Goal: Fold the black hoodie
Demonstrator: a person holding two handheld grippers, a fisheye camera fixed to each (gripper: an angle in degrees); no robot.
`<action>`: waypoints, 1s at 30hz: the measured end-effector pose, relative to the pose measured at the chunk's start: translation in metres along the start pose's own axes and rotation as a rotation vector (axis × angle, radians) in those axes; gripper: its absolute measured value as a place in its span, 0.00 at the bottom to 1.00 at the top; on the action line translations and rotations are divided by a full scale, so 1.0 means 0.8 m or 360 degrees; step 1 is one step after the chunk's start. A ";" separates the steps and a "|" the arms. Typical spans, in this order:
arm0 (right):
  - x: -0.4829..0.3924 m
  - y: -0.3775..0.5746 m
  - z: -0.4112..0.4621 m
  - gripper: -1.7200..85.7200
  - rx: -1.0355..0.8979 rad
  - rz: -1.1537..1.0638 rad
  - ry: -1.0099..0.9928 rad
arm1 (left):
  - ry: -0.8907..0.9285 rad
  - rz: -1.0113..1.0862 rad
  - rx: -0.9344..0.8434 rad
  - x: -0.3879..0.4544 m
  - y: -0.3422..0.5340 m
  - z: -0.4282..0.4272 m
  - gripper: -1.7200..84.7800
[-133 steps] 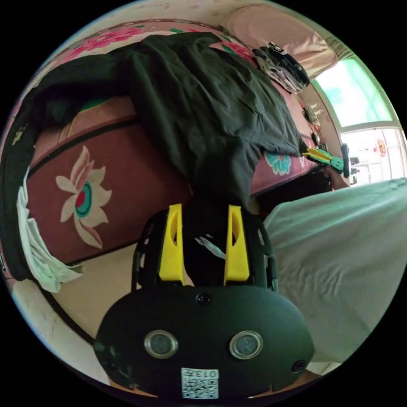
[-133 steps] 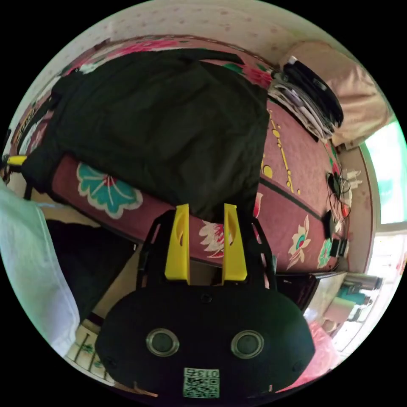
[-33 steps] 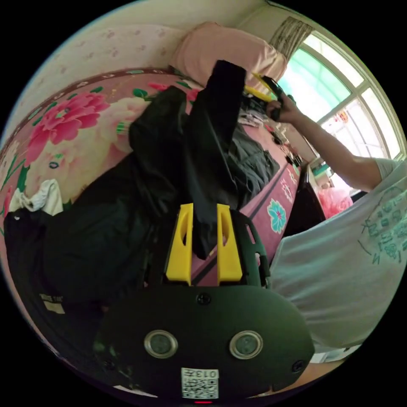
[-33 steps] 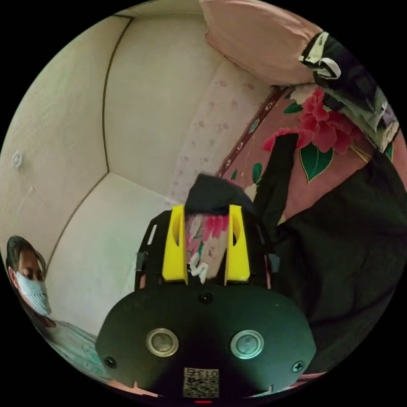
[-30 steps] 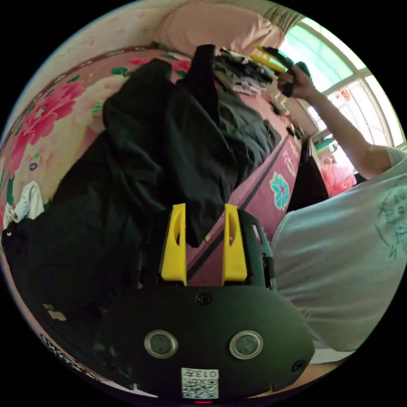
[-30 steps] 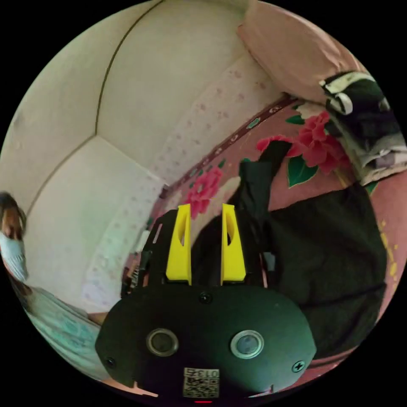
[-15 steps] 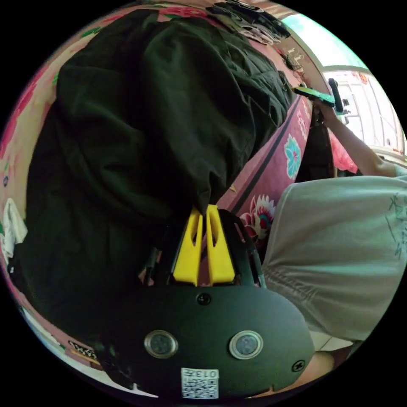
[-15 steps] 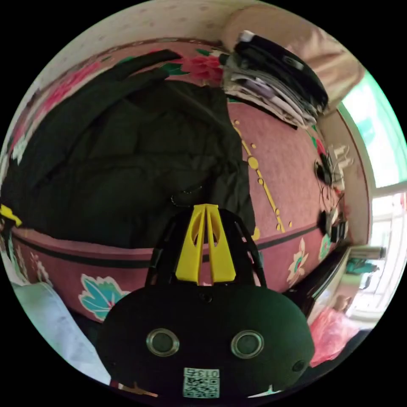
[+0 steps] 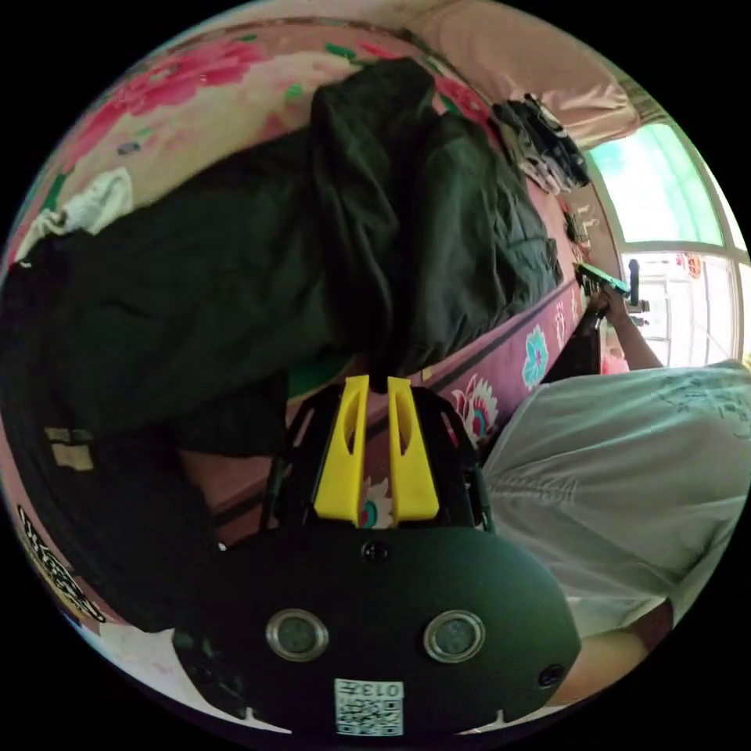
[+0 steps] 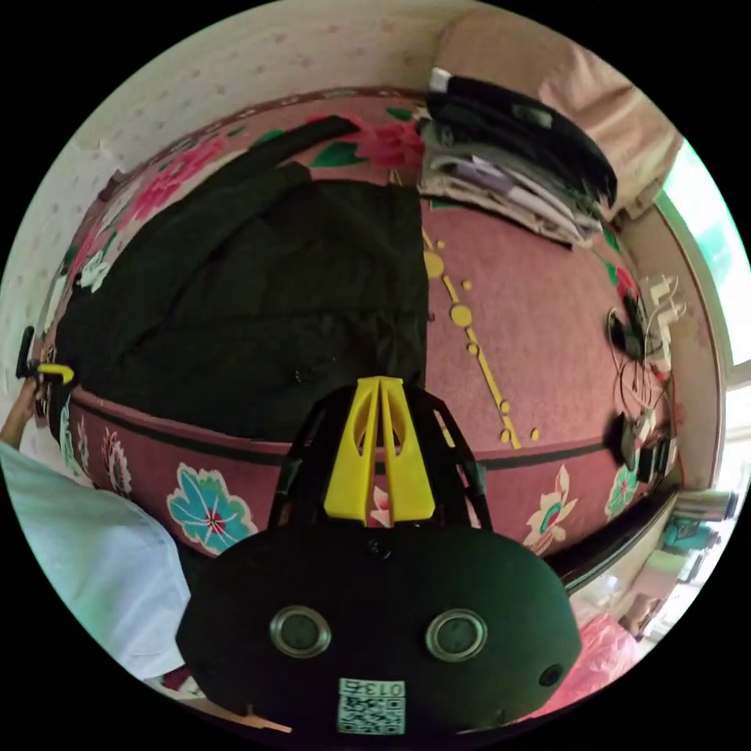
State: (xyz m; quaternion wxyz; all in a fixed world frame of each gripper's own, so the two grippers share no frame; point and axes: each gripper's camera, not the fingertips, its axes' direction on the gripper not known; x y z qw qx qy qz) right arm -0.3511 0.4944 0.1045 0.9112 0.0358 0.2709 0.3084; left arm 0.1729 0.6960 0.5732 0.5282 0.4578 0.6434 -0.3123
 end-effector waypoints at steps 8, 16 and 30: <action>-0.123 -0.037 0.092 0.02 -0.0153 -0.0330 0.0386 | -0.0282 0.0435 0.0042 0.114 -0.122 0.088 0.02; -0.068 -0.005 0.094 0.02 -0.0181 -0.0070 0.0222 | -0.0286 0.0353 -0.0046 0.102 -0.163 0.110 0.02; -0.027 0.068 0.094 0.02 -0.0191 0.0302 0.0317 | -0.0284 0.0340 -0.0064 0.126 -0.211 0.190 0.02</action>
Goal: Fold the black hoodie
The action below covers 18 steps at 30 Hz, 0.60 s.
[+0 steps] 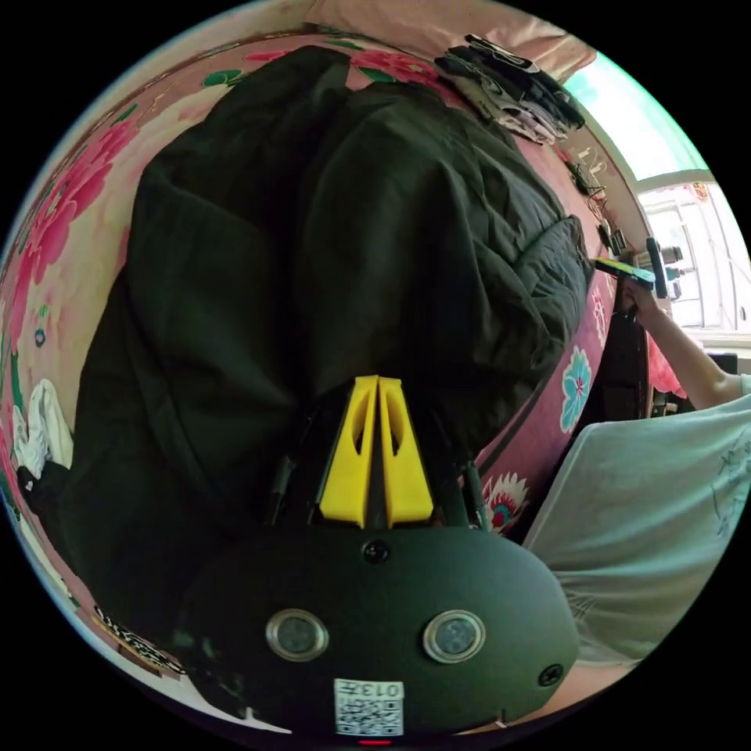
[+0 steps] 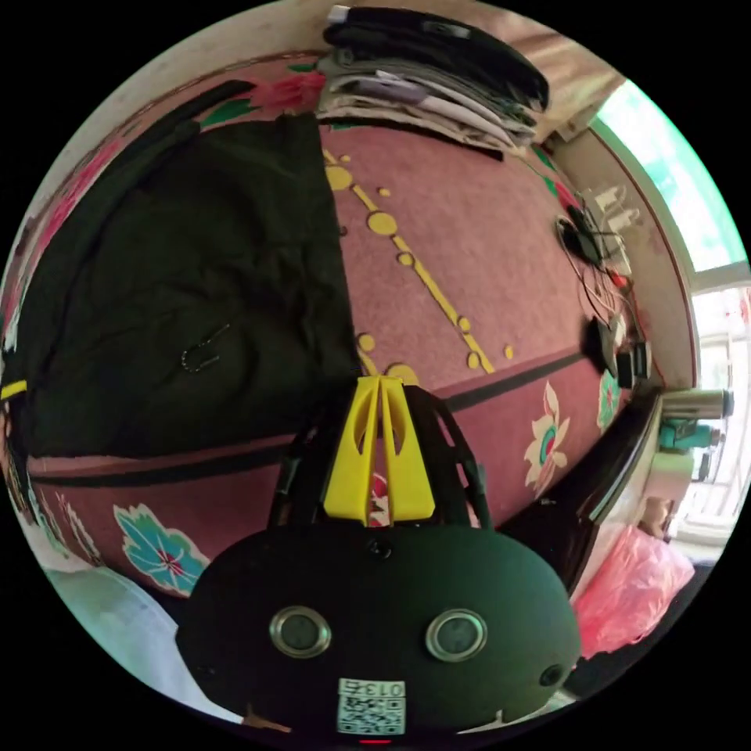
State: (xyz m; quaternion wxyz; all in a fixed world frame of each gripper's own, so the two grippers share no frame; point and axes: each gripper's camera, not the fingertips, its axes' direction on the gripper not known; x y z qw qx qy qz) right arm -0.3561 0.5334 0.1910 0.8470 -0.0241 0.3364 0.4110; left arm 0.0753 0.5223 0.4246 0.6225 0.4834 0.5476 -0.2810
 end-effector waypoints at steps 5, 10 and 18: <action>-0.015 0.004 -0.077 0.02 0.0409 -0.0138 -0.0142 | -0.0306 0.0223 0.0138 0.052 -0.015 -0.010 0.02; -0.083 -0.021 0.002 0.02 -0.0051 -0.0408 -0.0090 | -0.0369 0.0262 -0.0002 0.064 -0.030 0.052 0.02; -0.080 -0.061 -0.094 0.03 0.0533 -0.0268 -0.0040 | -0.0546 0.0027 0.0450 0.076 0.005 0.020 0.03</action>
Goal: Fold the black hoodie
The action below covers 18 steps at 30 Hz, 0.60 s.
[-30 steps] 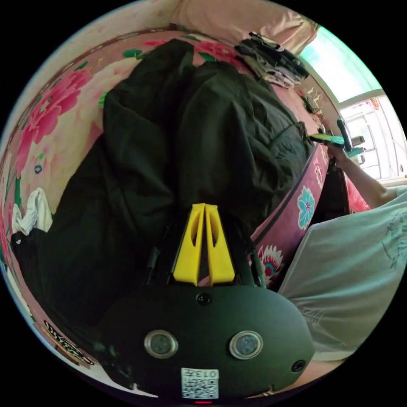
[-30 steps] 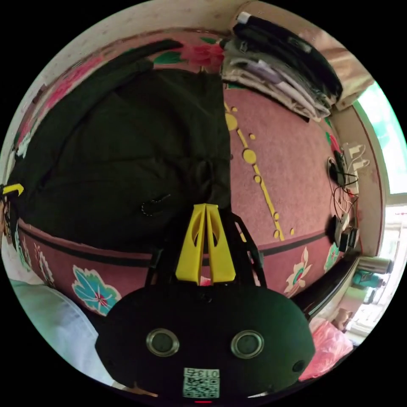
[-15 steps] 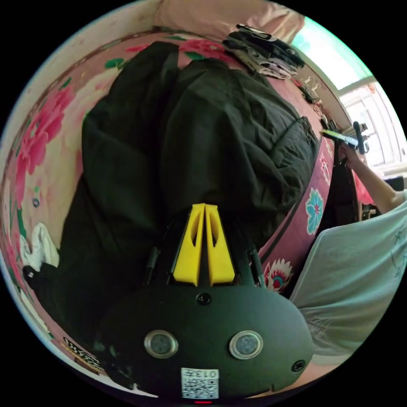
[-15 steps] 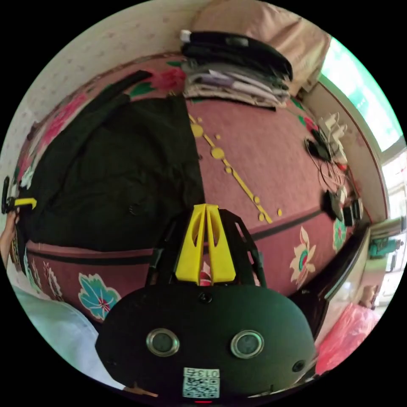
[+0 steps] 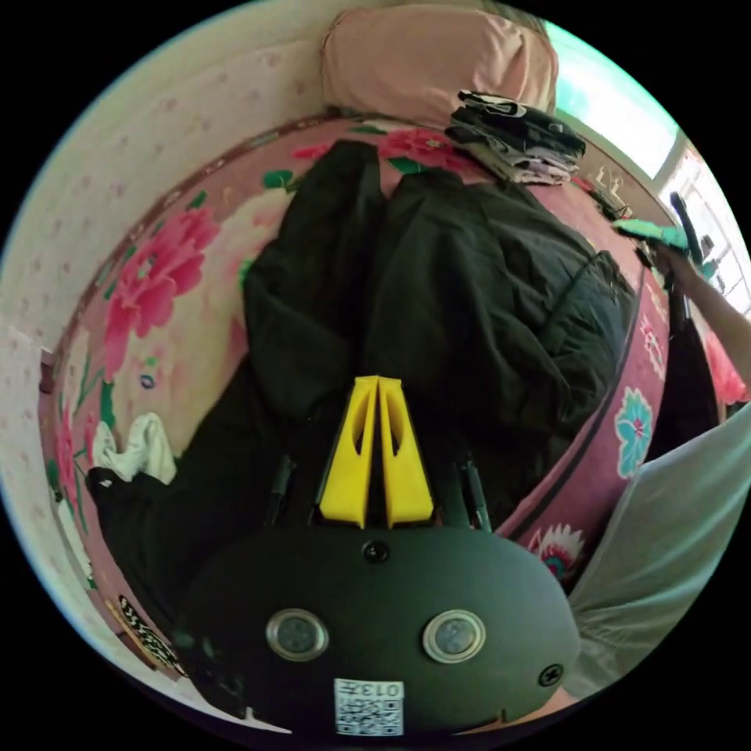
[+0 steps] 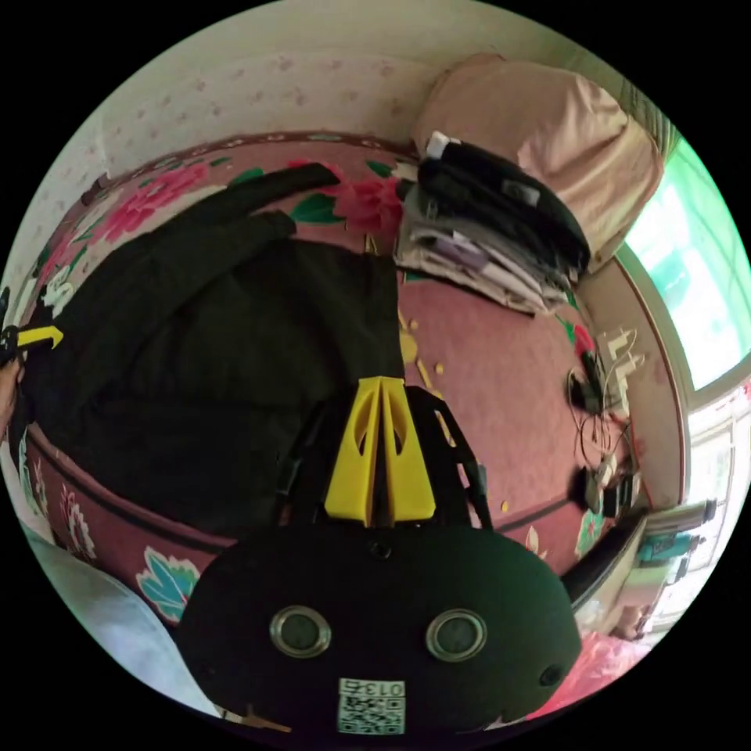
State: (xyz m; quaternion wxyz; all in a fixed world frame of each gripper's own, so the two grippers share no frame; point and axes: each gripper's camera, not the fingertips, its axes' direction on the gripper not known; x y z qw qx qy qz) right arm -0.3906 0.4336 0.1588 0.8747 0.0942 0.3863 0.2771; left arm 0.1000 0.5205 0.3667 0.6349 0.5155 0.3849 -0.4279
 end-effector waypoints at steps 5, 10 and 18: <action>-0.060 -0.156 0.020 0.15 0.0243 -0.0177 -0.0247 | 0.0032 0.0100 -0.0204 0.015 -0.013 0.063 0.09; -0.125 -0.317 0.107 0.16 0.0064 -0.0359 -0.0507 | 0.0093 0.0176 -0.0331 0.029 -0.015 0.108 0.11; -0.222 -0.437 0.226 0.10 -0.0387 -0.0674 -0.0643 | 0.0184 0.0061 -0.0311 0.045 -0.003 0.122 0.17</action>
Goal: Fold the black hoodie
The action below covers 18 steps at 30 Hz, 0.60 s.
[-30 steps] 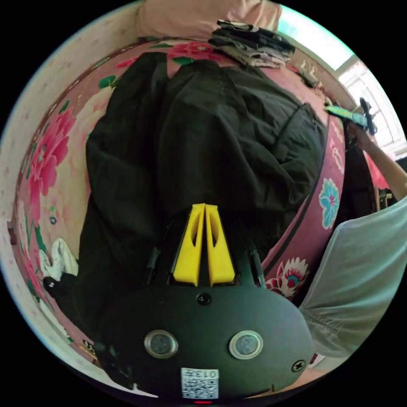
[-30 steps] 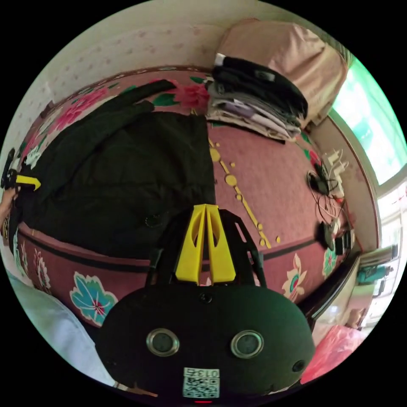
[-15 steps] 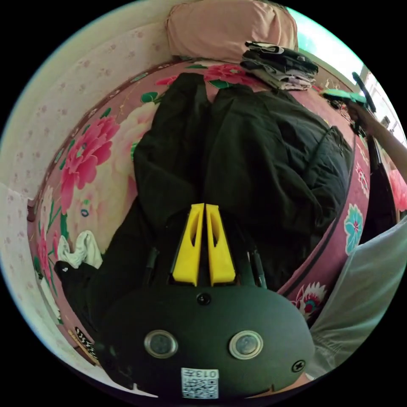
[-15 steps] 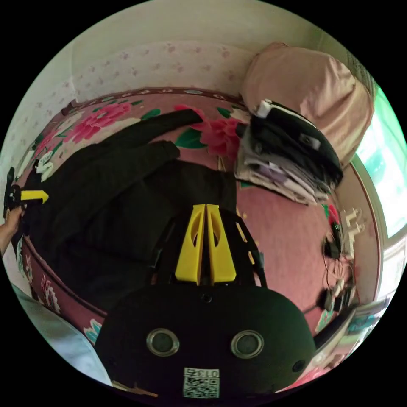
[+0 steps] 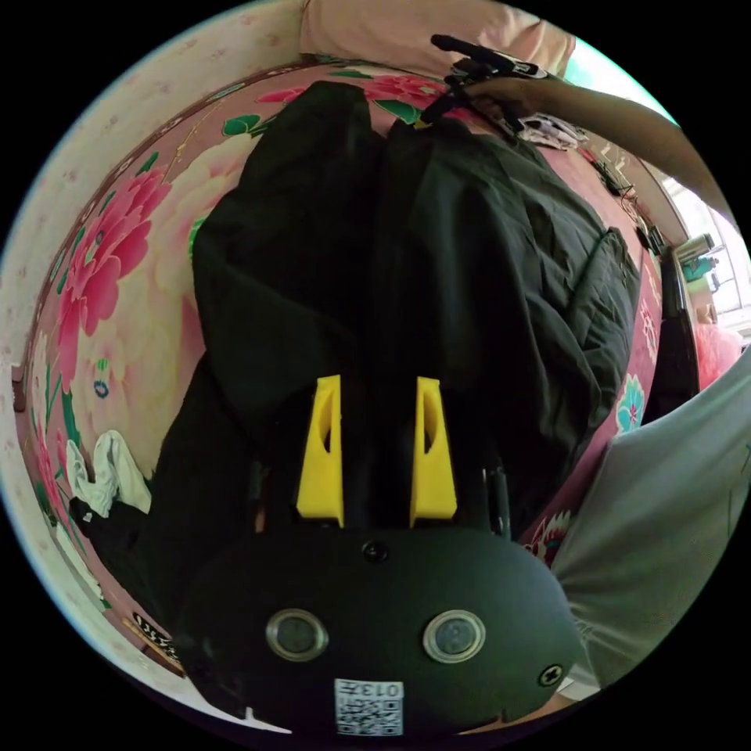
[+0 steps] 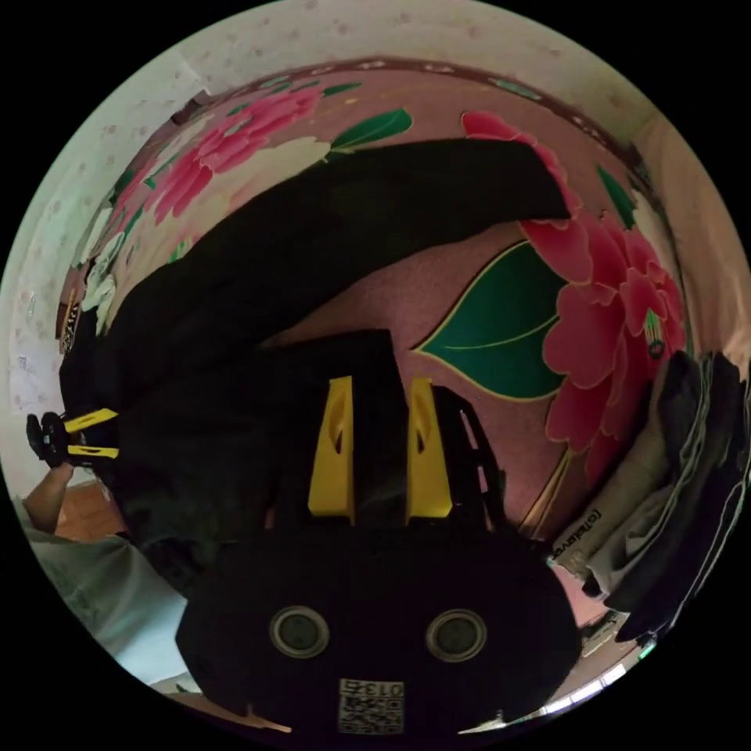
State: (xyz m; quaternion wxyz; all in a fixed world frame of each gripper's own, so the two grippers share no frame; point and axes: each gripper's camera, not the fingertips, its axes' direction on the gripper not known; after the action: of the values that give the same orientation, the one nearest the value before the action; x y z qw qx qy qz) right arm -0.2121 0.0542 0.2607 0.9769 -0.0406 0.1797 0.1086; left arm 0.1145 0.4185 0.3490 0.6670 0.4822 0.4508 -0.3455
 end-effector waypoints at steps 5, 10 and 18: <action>-0.022 0.003 -0.043 0.03 0.0066 -0.0092 0.0027 | -0.0080 0.0036 -0.0060 0.025 0.001 0.032 0.15; -0.072 0.155 -0.238 0.03 0.0789 -0.0504 -0.0010 | -0.0204 0.0067 -0.0051 0.060 0.014 0.046 0.12; -0.227 0.534 -0.248 0.03 0.0581 -0.0729 0.0905 | -0.0379 0.0008 -0.0013 0.124 0.039 0.069 0.10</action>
State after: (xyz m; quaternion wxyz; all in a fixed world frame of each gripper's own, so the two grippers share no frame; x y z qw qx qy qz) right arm -0.5427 0.4107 0.1242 0.8784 0.0661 0.4451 -0.1611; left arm 0.1928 0.3724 0.2740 0.7188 0.4361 0.3684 -0.3968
